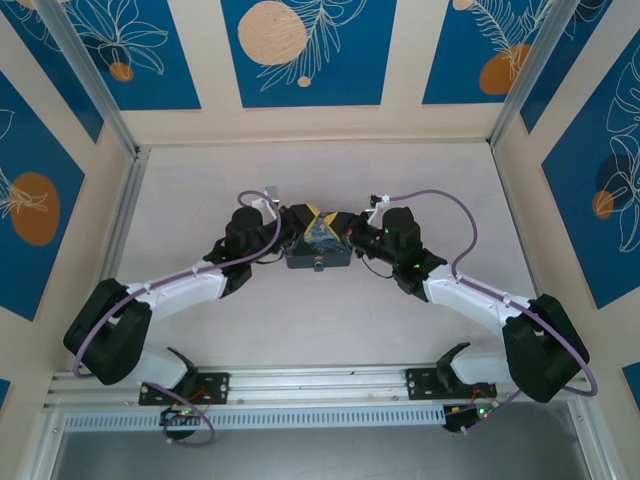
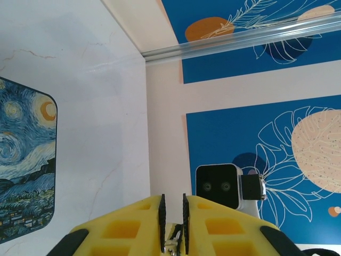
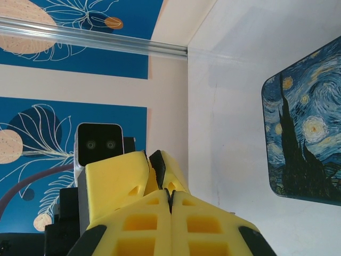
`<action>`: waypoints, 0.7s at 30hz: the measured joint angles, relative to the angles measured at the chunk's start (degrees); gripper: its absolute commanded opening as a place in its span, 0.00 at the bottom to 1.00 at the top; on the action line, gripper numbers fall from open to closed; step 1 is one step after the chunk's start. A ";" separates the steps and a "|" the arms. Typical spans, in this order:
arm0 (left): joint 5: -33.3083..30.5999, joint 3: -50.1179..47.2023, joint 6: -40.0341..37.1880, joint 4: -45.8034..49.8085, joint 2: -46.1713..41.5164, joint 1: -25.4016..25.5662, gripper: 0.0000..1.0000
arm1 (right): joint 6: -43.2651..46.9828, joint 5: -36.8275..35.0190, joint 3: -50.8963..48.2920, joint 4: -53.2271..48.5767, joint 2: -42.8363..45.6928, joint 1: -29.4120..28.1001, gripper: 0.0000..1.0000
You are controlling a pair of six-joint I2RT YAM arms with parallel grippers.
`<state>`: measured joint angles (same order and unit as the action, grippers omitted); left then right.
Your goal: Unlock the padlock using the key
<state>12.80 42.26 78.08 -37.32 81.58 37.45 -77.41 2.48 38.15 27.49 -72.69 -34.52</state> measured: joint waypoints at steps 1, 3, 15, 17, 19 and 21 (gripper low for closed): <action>-0.07 0.00 0.00 0.00 0.00 0.07 0.18 | -0.02 -0.02 0.00 0.00 -0.02 0.00 0.00; -0.48 0.00 0.00 0.02 0.00 0.20 0.20 | -0.04 -0.04 0.11 0.00 -0.17 -0.02 0.00; -1.31 0.00 -0.04 0.07 0.04 0.70 0.18 | -0.17 -0.15 0.52 0.42 -0.79 -0.70 0.00; -1.27 0.00 -0.26 0.17 0.04 1.09 0.26 | -0.17 -0.15 0.72 0.46 -0.94 -0.79 0.00; -1.31 -0.02 -0.15 0.50 0.04 1.42 0.27 | -0.15 -0.17 0.76 0.48 -1.03 -0.79 0.00; -1.33 -0.42 -0.04 0.50 0.02 1.49 0.25 | -0.15 -0.17 0.76 0.37 -1.03 -0.79 0.00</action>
<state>11.46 41.85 78.04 -36.82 81.60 38.94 -77.56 2.31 38.92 27.86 -73.71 -35.31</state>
